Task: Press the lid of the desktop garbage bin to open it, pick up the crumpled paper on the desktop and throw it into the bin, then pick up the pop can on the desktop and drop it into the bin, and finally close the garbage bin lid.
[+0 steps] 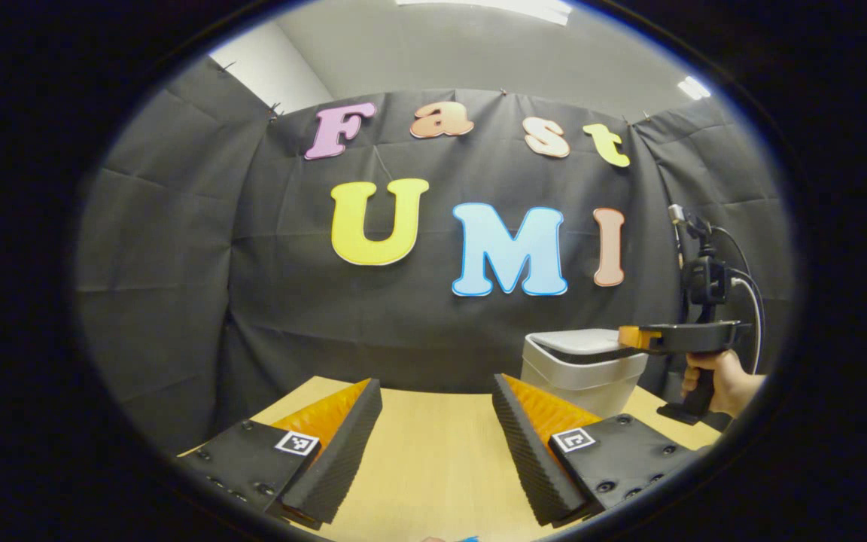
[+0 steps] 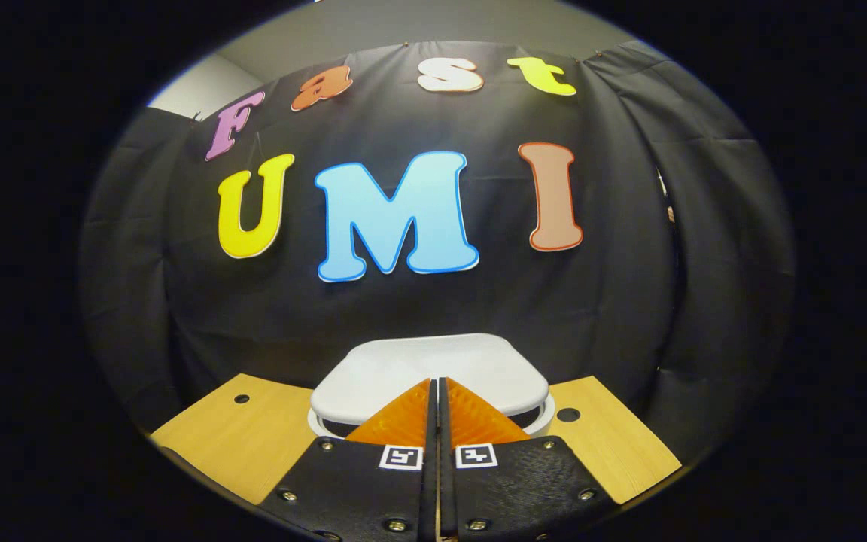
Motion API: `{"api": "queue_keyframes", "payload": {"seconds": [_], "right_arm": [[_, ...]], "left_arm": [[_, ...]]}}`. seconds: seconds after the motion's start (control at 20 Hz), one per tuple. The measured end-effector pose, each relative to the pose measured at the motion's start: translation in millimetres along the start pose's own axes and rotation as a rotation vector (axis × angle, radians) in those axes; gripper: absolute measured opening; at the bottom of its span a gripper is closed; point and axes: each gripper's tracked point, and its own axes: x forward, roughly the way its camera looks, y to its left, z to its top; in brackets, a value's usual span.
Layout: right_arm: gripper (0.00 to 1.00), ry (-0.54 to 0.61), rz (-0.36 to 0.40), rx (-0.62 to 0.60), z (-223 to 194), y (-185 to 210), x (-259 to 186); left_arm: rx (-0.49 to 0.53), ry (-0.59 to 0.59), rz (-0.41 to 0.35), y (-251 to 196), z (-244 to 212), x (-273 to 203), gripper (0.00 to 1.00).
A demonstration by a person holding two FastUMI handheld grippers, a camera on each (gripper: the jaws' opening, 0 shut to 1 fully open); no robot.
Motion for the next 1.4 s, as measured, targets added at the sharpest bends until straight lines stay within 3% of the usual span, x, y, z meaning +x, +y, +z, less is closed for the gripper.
{"api": "queue_keyframes", "payload": {"seconds": [0.5, 1.15, 1.4], "right_arm": [[0.01, -0.092, -0.016, -0.038, 25.3, -9.9, -55.9], [0.01, -0.16, -0.043, -0.114, 21.4, -1.4, -149.7], [0.01, -0.1, -0.006, -0.129, -0.9, 11.9, -167.7]], "left_arm": [[-0.011, 0.045, -0.041, -18.0, -23.1, 2.7, 0.99], [0.021, 0.35, -0.148, -37.5, -161.6, -13.3, 0.97], [0.042, 0.485, -0.151, -37.6, -217.6, -28.3, 0.98]]}}
